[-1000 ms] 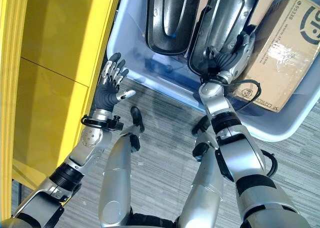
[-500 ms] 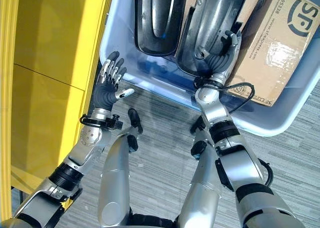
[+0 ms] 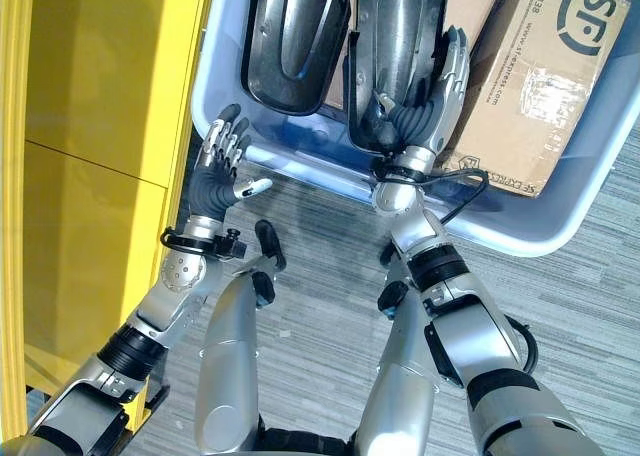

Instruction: Move parts from the plastic box to the shelf.

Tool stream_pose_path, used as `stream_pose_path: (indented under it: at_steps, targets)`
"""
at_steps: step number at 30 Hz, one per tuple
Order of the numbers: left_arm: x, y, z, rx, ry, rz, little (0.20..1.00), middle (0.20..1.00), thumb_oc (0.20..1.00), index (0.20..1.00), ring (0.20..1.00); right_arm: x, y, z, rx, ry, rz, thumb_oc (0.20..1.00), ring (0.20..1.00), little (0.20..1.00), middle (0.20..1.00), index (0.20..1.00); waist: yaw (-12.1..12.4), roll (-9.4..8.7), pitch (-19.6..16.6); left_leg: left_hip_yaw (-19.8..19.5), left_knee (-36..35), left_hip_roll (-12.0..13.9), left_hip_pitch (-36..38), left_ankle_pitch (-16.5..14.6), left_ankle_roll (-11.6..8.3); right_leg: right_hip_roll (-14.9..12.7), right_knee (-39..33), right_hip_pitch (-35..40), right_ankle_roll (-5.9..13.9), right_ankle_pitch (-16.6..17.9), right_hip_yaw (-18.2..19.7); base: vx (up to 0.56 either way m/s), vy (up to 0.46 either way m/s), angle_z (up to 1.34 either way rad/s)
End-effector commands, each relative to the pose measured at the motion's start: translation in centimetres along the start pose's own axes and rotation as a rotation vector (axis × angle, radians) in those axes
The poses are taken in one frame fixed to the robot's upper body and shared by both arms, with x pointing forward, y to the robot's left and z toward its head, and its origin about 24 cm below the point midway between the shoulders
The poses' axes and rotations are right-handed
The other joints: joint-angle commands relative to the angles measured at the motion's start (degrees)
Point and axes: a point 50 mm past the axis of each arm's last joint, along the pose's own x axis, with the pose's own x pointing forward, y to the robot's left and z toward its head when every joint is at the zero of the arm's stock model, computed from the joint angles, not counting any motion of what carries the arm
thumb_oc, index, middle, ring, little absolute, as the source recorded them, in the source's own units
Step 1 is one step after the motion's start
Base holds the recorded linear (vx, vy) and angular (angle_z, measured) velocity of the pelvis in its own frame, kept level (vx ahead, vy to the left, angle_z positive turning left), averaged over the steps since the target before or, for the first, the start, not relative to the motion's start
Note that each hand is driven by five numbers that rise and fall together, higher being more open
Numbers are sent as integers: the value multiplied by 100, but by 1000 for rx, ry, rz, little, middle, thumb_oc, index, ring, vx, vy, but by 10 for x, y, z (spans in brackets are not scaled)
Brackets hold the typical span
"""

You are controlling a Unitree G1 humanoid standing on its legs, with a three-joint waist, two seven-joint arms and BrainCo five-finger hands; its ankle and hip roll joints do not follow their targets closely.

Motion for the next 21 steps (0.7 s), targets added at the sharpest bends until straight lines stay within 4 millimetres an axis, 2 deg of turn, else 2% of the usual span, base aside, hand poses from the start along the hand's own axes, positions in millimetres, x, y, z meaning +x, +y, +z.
stream_pose_path:
  at_steps: [1,2,3,4,6,7,11,12,14,17,18,19,20,21]
  targets:
    - [-3,-18,10,-45,-76,-47,1000,1000,1000,1000,1000,8,-7,11,42,-74,-33,1000,1000,1000,1000,1000,32,443,-179,-107,-513,-144,-312,299,-271,-149,802,-109,665,-668,-68,-1,5,-7]
    - [-7,-18,7,-51,-58,-45,1000,1000,1000,1000,1000,3,-6,6,43,-54,-31,1000,1000,1000,1000,1000,25,441,-179,-150,-451,-156,-148,141,-355,-170,889,35,755,-816,3,-63,3,-3]
    - [-3,-18,10,-49,-76,-45,1000,1000,1000,1000,1000,7,-7,11,54,-68,-40,1000,1000,1000,1000,1000,30,441,-179,-102,-511,-142,-311,299,-273,-154,812,-110,658,-675,-67,58,4,-4]
    - [-7,-18,7,-53,-58,-44,1000,1000,1000,1000,1000,3,-7,6,51,-53,-33,1000,1000,1000,1000,1000,23,439,-179,-152,-442,-158,-149,137,-355,-171,892,38,752,-819,4,0,0,0]
    - [-6,-18,8,-49,-61,-45,1000,1000,1000,1000,1000,4,-8,6,71,-34,-39,1000,1000,1000,1000,1000,24,435,-179,-153,-448,-160,-161,148,-348,-166,884,28,745,-806,-4,-3,-6,1]
    - [-3,-17,12,-44,-78,-48,1000,1000,1000,1000,1000,7,-9,8,93,-24,-53,1000,1000,1000,1000,1000,27,432,-179,-101,-506,-150,-292,287,-270,-154,816,-90,656,-683,-76,-56,-11,1]
    - [-3,-17,12,-38,-84,-47,1000,1000,1000,1000,1000,6,-7,3,131,51,-32,1000,1000,1000,1000,1000,23,425,-179,-100,-521,-146,-293,299,-280,-145,808,-87,653,-691,-71,0,0,0]
    - [-6,-17,9,-41,-67,-42,1000,1000,1000,1000,1000,1,-7,-5,130,100,-28,1000,1000,1000,1000,1000,23,419,-179,-140,-467,-154,-118,143,-366,-164,879,74,740,-839,-7,58,6,-2]
    - [-6,-18,10,-42,-68,-44,1000,1000,1000,1000,1000,2,-8,-8,143,128,-41,1000,1000,1000,1000,1000,26,420,-179,-150,-451,-148,-128,141,-368,-170,902,67,735,-850,-5,30,1,-2]
    - [-5,-16,10,-58,-59,-54,1000,1000,1000,1000,1000,7,-12,-16,181,198,-78,1000,1000,1000,1000,1000,57,434,-179,-177,-443,-156,-125,134,-371,-182,931,74,739,-856,-17,-21,-5,0]
    - [-1,-15,14,-53,-78,-60,1000,1000,1000,1000,1000,13,-13,-13,205,205,-93,1000,1000,1000,1000,1000,71,437,-179,-139,-505,-145,-288,290,-289,-167,860,-67,645,-716,-92,0,0,0]
    - [-4,-16,11,-54,-65,-66,1000,1000,1000,1000,1000,10,-14,-19,204,237,-93,1000,1000,1000,1000,1000,75,438,-179,-199,-445,-162,-133,133,-370,-184,943,73,737,-860,-24,-59,-11,3]
    - [0,-16,16,-51,-85,-70,1000,1000,1000,1000,1000,17,-14,-17,223,246,-102,1000,1000,1000,1000,1000,95,442,-179,-169,-493,-148,-316,286,-293,-175,887,-81,641,-726,-107,3,-8,4]
    - [1,-17,16,-49,-88,-71,1000,1000,1000,1000,1000,18,-15,-18,228,258,-98,1000,1000,1000,1000,1000,94,440,-179,-175,-488,-150,-329,285,-293,-171,891,-90,641,-728,-106,-4,-15,3]
